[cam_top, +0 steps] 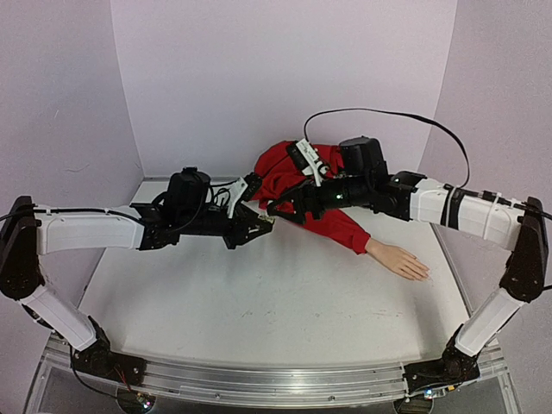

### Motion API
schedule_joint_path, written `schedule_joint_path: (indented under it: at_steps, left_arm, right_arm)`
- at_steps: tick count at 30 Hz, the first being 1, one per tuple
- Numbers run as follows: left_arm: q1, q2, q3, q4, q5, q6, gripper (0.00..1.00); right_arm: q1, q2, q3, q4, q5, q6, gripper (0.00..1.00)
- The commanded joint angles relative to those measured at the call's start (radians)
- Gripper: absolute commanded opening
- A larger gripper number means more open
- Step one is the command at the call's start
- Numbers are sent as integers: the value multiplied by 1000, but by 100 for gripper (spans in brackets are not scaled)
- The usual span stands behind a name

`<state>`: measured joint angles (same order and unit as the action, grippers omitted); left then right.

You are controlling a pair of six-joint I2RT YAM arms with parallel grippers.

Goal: Paint the nails

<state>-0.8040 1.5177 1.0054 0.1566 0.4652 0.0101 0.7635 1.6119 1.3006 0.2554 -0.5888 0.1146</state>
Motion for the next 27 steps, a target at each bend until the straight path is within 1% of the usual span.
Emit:
schedule_joint_path:
  at_steps: [1, 3, 7, 8, 11, 15, 17, 22, 27]
  left_arm:
    - [-59, -88, -9, 49, -501, 91, 0]
    - [-64, -92, -11, 49, -539, 80, 0]
    - [-73, -80, -6, 49, -542, 70, 0]
    - [-74, -76, -2, 49, -543, 67, 0]
    - [-78, -68, 5, 49, -552, 59, 0]
    - [-81, -63, 9, 48, -550, 64, 0]
    - [-82, -65, 9, 47, -549, 64, 0]
    - [-84, -70, 3, 48, -552, 67, 0]
    - [-84, -74, -3, 46, -547, 65, 0]
  right_arm:
    - [-3, -74, -10, 40, 317, 65, 87]
    - [-1, -56, 4, 47, 321, 107, 87]
    - [10, -11, 23, 115, 280, 227, 88]
    - [22, 3, 32, 124, 291, 250, 87]
    - [49, 50, 86, 122, 350, 312, 80]
    - [74, 100, 131, 124, 367, 335, 74]
    - [82, 125, 153, 123, 358, 343, 69]
    - [98, 166, 189, 125, 362, 353, 52]
    - [104, 185, 207, 125, 360, 356, 32]
